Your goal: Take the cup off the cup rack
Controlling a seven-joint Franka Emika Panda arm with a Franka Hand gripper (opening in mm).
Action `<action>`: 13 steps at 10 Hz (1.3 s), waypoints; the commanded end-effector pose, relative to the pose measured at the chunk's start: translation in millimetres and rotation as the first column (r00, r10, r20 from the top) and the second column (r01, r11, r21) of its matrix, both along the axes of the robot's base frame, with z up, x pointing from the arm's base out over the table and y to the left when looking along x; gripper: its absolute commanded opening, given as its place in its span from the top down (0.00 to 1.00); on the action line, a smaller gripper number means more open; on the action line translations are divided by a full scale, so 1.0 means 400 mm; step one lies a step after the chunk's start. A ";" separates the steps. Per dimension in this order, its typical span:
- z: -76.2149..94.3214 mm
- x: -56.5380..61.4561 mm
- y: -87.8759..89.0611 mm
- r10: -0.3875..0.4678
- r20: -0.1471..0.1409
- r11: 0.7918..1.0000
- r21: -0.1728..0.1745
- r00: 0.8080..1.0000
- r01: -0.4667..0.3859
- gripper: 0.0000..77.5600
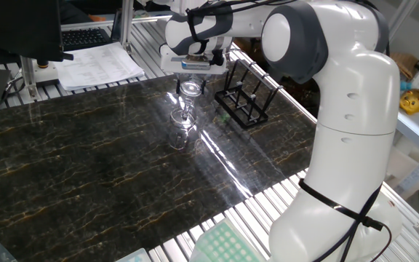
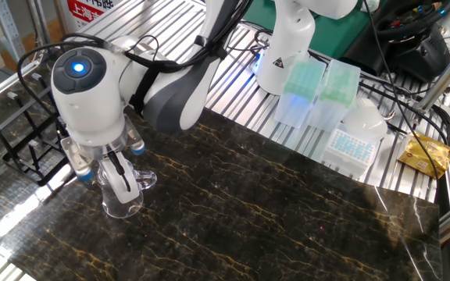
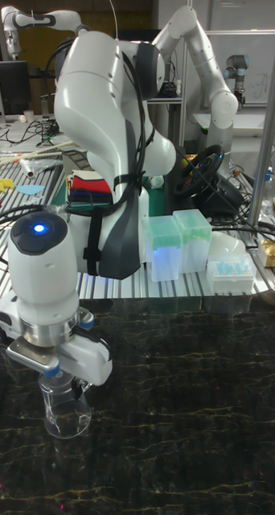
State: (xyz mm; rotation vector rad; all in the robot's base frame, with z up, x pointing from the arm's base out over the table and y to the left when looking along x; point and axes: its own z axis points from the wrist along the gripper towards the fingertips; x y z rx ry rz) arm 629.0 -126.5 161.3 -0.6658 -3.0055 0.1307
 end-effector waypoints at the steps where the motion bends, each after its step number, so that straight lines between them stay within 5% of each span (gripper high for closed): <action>1: 0.007 0.003 -0.001 -0.001 0.017 1.000 -0.001 1.000 0.001 0.98; 13: 0.004 0.003 0.000 -0.006 0.046 1.000 0.004 0.999 0.006 0.98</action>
